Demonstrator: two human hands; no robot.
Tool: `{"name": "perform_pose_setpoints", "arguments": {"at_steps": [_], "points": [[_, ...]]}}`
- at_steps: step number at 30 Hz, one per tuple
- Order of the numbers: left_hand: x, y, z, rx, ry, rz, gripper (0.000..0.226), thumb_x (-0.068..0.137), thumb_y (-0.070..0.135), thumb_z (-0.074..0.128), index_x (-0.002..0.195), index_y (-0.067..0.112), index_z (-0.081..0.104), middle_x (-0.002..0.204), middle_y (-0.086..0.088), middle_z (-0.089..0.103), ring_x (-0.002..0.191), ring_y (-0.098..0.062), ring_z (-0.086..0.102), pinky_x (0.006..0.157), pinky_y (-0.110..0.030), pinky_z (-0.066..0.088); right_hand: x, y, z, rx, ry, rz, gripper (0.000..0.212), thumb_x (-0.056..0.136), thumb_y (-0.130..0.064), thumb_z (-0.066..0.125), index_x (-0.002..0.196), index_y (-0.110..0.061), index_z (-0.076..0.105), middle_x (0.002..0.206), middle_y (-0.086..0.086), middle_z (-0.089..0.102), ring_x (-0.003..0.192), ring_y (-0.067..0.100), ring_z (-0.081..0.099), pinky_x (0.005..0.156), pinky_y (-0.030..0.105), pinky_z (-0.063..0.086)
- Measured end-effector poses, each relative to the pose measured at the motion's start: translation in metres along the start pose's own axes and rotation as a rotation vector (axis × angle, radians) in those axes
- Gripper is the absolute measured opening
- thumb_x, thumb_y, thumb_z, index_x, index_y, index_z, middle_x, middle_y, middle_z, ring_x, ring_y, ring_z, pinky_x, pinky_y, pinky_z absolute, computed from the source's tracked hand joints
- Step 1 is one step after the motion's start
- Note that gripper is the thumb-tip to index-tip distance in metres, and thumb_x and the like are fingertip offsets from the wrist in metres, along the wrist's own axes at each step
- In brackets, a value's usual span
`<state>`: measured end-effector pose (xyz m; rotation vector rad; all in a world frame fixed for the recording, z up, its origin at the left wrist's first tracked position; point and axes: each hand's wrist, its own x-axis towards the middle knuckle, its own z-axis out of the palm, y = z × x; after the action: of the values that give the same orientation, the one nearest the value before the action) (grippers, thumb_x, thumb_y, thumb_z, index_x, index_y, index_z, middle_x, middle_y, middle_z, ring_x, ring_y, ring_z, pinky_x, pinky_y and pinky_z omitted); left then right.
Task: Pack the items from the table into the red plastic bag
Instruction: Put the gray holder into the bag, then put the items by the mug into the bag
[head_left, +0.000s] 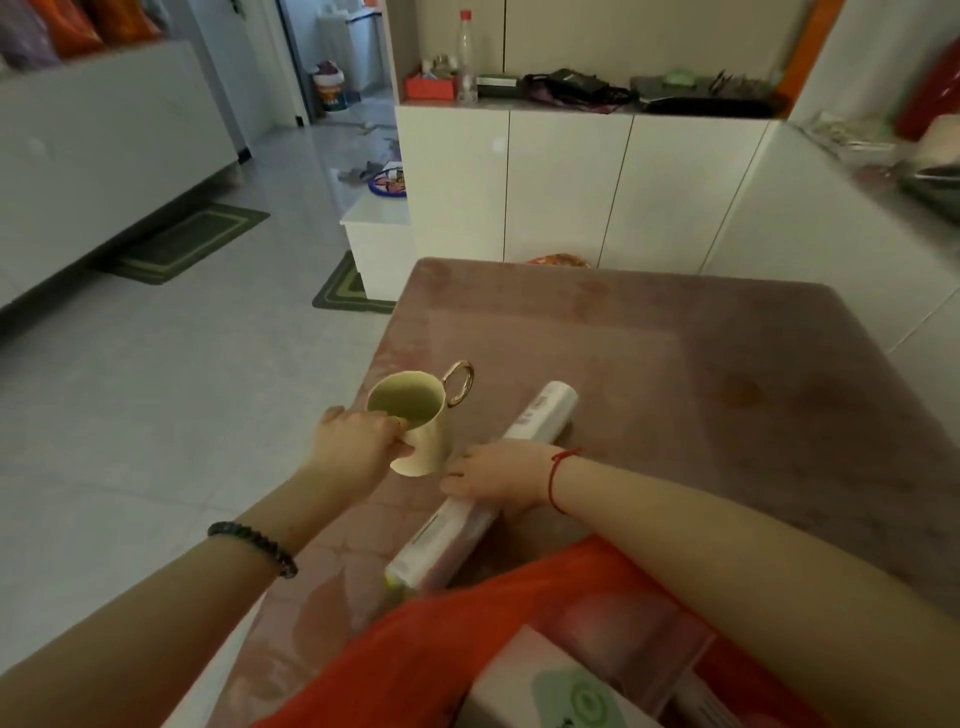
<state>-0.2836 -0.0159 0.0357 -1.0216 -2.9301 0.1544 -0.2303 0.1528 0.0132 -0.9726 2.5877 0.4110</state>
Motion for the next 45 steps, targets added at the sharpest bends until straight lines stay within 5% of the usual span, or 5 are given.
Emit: {"name": "perform_pose_setpoints", "arguments": {"at_steps": [9,16,29,36,45], "points": [[-0.076,-0.017,-0.134,-0.524,0.381,-0.048,0.04,0.082,0.044,0.06,0.099,0.008,0.067,0.105,-0.013,0.069,0.099,-0.033,0.061,0.078,-0.036,0.046,-0.173,0.003,-0.111,0.538,0.659,0.61,0.046,0.067,-0.022,0.073,0.101,-0.013,0.044,0.092,0.001,0.054,0.086,0.026,0.059,0.06,0.028,0.045],[-0.168,0.03,-0.235,-0.964,0.315,0.322,0.015,0.072,0.039,0.057,0.08,0.029,0.066,0.074,0.034,0.067,0.076,0.017,0.061,0.068,0.004,0.04,-0.297,-0.08,-0.196,0.585,1.337,0.737,0.074,0.071,-0.047,0.059,0.129,-0.008,0.034,0.118,-0.001,0.05,0.101,0.007,0.052,0.076,0.006,0.048],[-0.239,0.073,-0.156,-0.153,0.327,0.906,0.035,0.079,0.053,0.043,0.074,0.023,0.059,0.052,0.008,0.054,0.051,-0.019,0.059,0.051,-0.018,0.034,-0.286,-0.23,-0.166,0.692,0.822,0.653,0.077,0.075,-0.043,0.071,0.14,-0.033,0.031,0.125,-0.016,0.052,0.106,-0.007,0.05,0.083,0.01,0.039],[-0.259,0.047,-0.14,-0.251,0.11,0.645,0.094,0.062,0.085,0.002,0.12,0.03,0.052,0.109,0.006,0.063,0.091,-0.014,0.061,0.072,-0.023,0.044,-0.245,-0.252,-0.132,0.435,0.554,0.705,0.083,0.082,-0.05,0.057,0.146,-0.036,0.005,0.127,0.0,0.047,0.112,0.019,0.05,0.074,0.024,0.036],[-0.264,0.008,-0.129,-0.506,0.097,0.105,0.064,0.082,0.021,0.063,0.139,0.018,0.034,0.132,-0.011,0.046,0.115,-0.031,0.051,0.099,-0.038,0.04,-0.248,-0.264,-0.113,0.349,0.662,0.674,0.08,0.083,-0.051,0.053,0.146,-0.034,0.007,0.119,-0.002,0.048,0.103,0.016,0.048,0.072,0.025,0.039]]}}
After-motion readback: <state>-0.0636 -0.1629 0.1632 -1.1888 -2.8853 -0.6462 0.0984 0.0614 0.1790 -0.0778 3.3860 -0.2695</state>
